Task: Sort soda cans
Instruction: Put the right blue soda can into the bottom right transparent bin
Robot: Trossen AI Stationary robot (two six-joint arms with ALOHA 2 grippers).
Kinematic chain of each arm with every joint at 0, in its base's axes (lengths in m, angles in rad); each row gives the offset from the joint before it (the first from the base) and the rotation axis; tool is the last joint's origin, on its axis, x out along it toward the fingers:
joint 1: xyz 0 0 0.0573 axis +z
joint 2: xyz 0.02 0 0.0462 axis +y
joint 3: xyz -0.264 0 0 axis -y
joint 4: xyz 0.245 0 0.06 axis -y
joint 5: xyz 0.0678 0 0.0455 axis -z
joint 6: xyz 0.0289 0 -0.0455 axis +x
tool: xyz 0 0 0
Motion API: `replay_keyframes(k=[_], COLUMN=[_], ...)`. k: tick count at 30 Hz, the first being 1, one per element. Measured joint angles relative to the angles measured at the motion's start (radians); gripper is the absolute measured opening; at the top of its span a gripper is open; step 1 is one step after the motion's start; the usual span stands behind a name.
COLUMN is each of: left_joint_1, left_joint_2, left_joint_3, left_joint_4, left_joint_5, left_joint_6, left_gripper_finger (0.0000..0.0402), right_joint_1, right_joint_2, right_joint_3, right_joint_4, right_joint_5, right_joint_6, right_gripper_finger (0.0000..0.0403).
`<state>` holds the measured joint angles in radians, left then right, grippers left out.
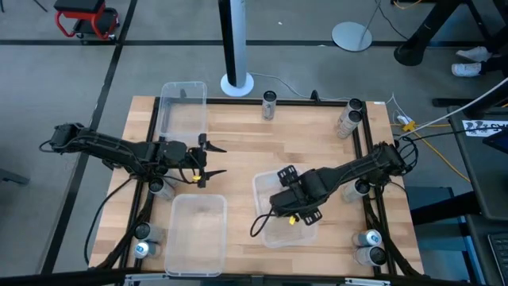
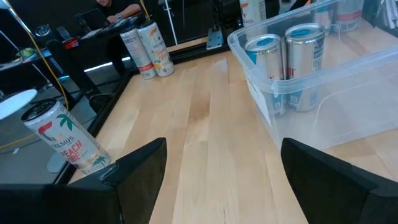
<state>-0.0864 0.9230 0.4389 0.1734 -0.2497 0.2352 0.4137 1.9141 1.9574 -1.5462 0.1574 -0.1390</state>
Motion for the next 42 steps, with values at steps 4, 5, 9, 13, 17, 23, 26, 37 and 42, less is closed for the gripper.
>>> replay_keyframes(k=[4,5,9,13,17,23,26,37,42], left_joint_1=[0.0,0.0,0.0,0.0,0.0,0.0,0.0,0.0,0.0], left_joint_2=[0.0,0.0,0.0,0.0,0.0,0.0,0.0,0.0,0.0], left_joint_3=[0.0,0.0,0.0,0.0,0.0,0.0,0.0,0.0,0.0], left_joint_4=[0.0,0.0,0.0,0.001,0.001,-0.001,-0.001,0.003,0.003], left_joint_5=[0.0,0.0,0.0,0.0,0.0,0.0,0.0,0.0,0.0], left_joint_6=[0.0,0.0,0.004,0.009,0.014,0.017,0.017,0.027,0.026], left_gripper_finger=[0.0306,0.0306,0.0306,0.0306,0.0306,0.0306,0.0306,0.0306,0.0306], right_joint_1=[0.025,0.036,0.074,0.11,0.148,0.209,0.247,0.413,0.431], right_joint_2=[-0.007,-0.01,-0.011,-0.011,-0.015,-0.051,-0.106,-0.371,-0.424], right_joint_3=[0.034,0.032,0.031,0.031,0.031,-0.02,-0.091,-0.386,-0.485], right_joint_4=[-0.023,-0.025,-0.025,-0.026,-0.026,-0.022,-0.024,-0.026,-0.025], right_joint_5=[0.007,0.007,-0.013,-0.027,-0.026,-0.02,-0.028,-0.076,-0.191], right_joint_6=[-0.01,-0.018,-0.021,-0.005,0.024,0.096,0.176,0.623,0.754], right_gripper_finger=[0.0351,0.0351,0.0351,0.0351,0.0351,0.0351,0.0351,0.0351,0.0351])
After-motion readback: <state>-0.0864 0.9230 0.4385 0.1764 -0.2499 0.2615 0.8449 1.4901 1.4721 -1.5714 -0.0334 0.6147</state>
